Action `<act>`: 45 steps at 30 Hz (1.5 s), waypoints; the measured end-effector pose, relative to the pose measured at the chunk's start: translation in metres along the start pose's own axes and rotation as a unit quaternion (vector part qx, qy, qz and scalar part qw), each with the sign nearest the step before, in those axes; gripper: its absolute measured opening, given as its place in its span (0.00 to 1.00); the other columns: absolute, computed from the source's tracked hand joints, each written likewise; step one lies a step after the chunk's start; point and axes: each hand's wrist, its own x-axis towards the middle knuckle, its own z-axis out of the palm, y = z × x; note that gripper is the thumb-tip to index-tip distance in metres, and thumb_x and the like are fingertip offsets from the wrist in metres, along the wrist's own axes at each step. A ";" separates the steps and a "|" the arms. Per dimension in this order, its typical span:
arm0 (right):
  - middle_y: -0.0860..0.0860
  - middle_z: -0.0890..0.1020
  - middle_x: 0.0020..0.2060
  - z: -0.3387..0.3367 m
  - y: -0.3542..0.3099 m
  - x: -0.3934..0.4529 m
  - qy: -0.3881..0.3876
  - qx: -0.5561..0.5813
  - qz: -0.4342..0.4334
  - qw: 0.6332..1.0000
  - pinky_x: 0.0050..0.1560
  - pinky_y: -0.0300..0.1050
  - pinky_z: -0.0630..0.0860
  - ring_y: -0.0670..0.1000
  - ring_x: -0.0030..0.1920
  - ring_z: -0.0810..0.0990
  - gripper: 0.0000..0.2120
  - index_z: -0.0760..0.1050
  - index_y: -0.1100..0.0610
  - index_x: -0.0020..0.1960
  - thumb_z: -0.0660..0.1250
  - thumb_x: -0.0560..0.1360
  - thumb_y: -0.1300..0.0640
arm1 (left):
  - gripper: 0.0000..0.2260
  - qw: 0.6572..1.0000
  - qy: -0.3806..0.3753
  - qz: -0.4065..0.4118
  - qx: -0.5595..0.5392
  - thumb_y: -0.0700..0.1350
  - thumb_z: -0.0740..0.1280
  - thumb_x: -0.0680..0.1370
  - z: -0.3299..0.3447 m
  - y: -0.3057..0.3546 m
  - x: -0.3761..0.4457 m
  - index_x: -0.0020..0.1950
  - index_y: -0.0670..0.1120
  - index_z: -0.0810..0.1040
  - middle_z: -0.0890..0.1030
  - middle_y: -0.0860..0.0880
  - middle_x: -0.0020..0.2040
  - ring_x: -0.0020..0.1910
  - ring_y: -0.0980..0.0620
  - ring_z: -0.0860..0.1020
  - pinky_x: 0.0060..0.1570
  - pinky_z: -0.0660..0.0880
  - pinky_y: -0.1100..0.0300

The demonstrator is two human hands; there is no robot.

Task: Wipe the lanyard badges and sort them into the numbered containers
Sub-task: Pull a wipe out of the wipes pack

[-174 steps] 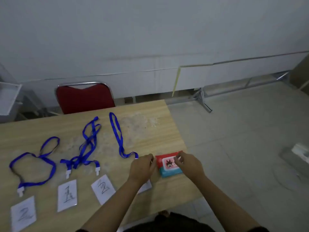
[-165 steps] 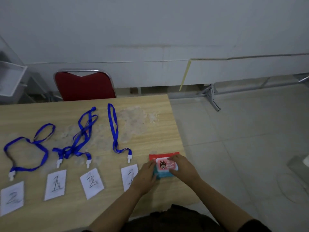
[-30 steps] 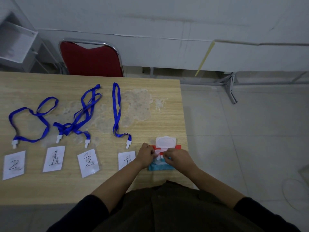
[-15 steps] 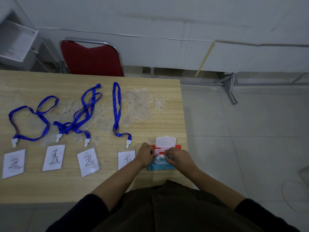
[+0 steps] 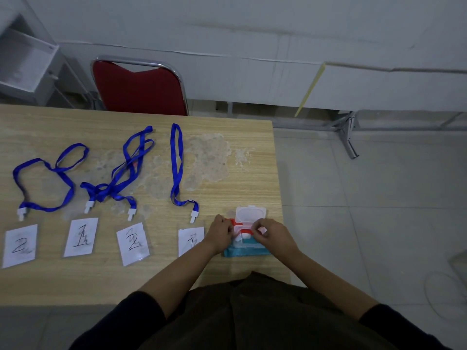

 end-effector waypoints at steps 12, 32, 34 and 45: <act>0.47 0.80 0.49 0.004 -0.014 0.008 -0.045 -0.140 -0.098 0.984 0.45 0.42 0.79 0.46 0.42 0.79 0.10 0.81 0.49 0.55 0.63 0.79 0.49 | 0.08 1.000 0.011 0.004 -0.006 0.44 0.63 0.81 0.000 0.000 -0.001 0.52 0.40 0.76 0.70 0.43 0.57 0.49 0.54 0.68 0.50 0.66 0.67; 0.48 0.85 0.42 -0.002 -0.018 0.018 -0.088 -0.070 0.009 0.994 0.46 0.47 0.79 0.48 0.41 0.80 0.07 0.85 0.51 0.47 0.69 0.74 0.51 | 0.09 1.000 -0.002 -0.005 0.017 0.44 0.63 0.81 0.002 0.001 0.003 0.53 0.38 0.76 0.71 0.41 0.57 0.51 0.51 0.68 0.48 0.63 0.67; 0.49 0.84 0.40 -0.003 -0.020 0.019 -0.099 -0.107 -0.017 0.989 0.45 0.47 0.79 0.49 0.40 0.80 0.08 0.85 0.50 0.46 0.67 0.75 0.51 | 0.09 1.000 0.001 0.000 0.019 0.44 0.63 0.81 0.002 0.000 0.002 0.54 0.39 0.76 0.70 0.41 0.58 0.50 0.52 0.67 0.49 0.64 0.67; 0.50 0.82 0.44 0.002 -0.025 0.016 -0.101 -0.150 -0.056 0.982 0.45 0.50 0.80 0.50 0.41 0.80 0.11 0.82 0.52 0.47 0.62 0.79 0.52 | 0.08 0.999 0.005 0.008 0.032 0.43 0.63 0.81 0.003 -0.002 0.002 0.56 0.40 0.76 0.69 0.41 0.59 0.49 0.51 0.69 0.51 0.65 0.65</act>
